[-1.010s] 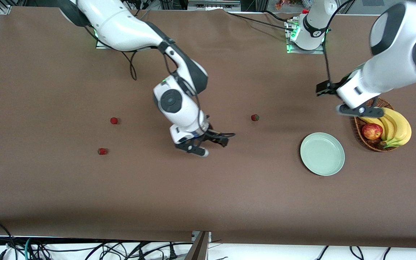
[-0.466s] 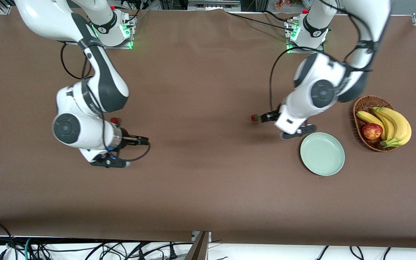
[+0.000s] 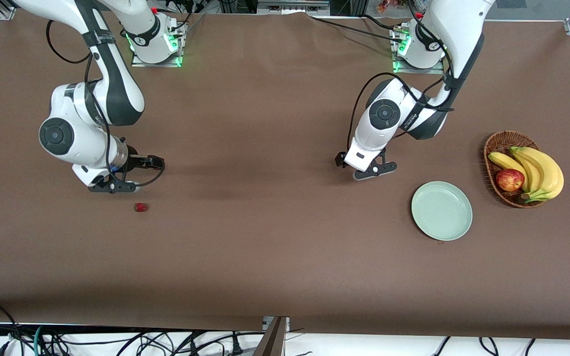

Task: Collect all strawberries into plate
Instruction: 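Grasp the dropped strawberry with the left gripper and lift it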

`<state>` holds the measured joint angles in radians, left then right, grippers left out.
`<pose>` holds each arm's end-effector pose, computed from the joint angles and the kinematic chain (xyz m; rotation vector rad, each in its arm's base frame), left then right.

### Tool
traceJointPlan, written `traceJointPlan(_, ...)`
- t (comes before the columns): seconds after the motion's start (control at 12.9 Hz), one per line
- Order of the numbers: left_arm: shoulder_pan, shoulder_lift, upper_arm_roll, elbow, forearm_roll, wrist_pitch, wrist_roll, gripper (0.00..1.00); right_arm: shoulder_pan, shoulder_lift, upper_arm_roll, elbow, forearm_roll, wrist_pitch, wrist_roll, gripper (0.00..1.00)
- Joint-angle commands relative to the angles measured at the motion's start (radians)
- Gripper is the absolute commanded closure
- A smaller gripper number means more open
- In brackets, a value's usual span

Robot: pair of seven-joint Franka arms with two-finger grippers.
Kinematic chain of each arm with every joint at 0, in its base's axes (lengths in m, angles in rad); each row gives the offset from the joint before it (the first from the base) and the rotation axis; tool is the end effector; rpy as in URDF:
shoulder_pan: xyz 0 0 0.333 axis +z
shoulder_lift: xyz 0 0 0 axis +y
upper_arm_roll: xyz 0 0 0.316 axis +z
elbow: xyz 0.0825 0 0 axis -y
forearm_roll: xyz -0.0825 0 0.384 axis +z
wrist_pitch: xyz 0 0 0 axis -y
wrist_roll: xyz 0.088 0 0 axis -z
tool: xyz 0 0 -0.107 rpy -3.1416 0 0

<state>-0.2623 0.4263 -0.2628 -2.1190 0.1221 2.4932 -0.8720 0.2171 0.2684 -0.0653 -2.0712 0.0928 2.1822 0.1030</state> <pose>0.4961 -0.2883 0.2120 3.1062 0.4200 -0.0763 0.5598 0.0897 0.2890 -3.0975 0.0147 0.2513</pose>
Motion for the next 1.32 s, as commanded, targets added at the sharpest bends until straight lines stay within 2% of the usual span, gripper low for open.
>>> traceJointPlan(0.0,-0.015,0.06,-0.001,-0.021,0.034,0.128,-0.016,0.0,0.013,-0.038,-0.008,-0.203,-0.001,0.207,-0.016,0.01)
traceJointPlan(0.08,-0.018,0.069,0.0,-0.021,0.034,0.137,-0.016,0.0,0.013,-0.022,-0.008,-0.233,-0.001,0.265,-0.016,0.01)
traceJointPlan(0.16,-0.018,0.071,0.001,-0.021,0.034,0.138,-0.015,0.05,0.013,-0.008,-0.007,-0.257,-0.001,0.312,-0.016,0.01)
traceJointPlan(0.23,-0.018,0.071,0.001,-0.021,0.034,0.138,-0.015,0.23,0.015,0.003,-0.007,-0.273,-0.001,0.342,-0.016,0.01)
traceJointPlan(0.39,-0.017,0.071,-0.001,-0.021,0.034,0.138,-0.016,0.35,0.015,0.029,-0.007,-0.283,-0.001,0.379,-0.017,0.01)
traceJointPlan(0.62,-0.017,0.066,-0.001,-0.033,0.034,0.136,-0.019,0.71,0.016,0.077,-0.005,-0.28,-0.002,0.442,-0.017,0.01)
traceJointPlan(0.78,-0.018,0.066,-0.001,-0.035,0.034,0.131,-0.025,0.86,0.018,0.092,-0.005,-0.274,-0.004,0.473,-0.02,0.02)
traceJointPlan(0.93,-0.017,0.062,-0.001,-0.032,0.034,0.127,-0.021,0.87,0.019,0.1,-0.004,-0.274,-0.004,0.478,-0.026,0.07)
traceJointPlan(1.09,-0.015,0.04,-0.001,-0.019,0.036,0.077,-0.01,0.87,0.019,0.106,-0.004,-0.274,-0.004,0.487,-0.035,0.21)
traceJointPlan(1.24,-0.006,0.008,0.004,0.034,0.034,-0.089,0.078,0.87,0.019,0.104,-0.004,-0.273,-0.002,0.485,-0.064,0.4)
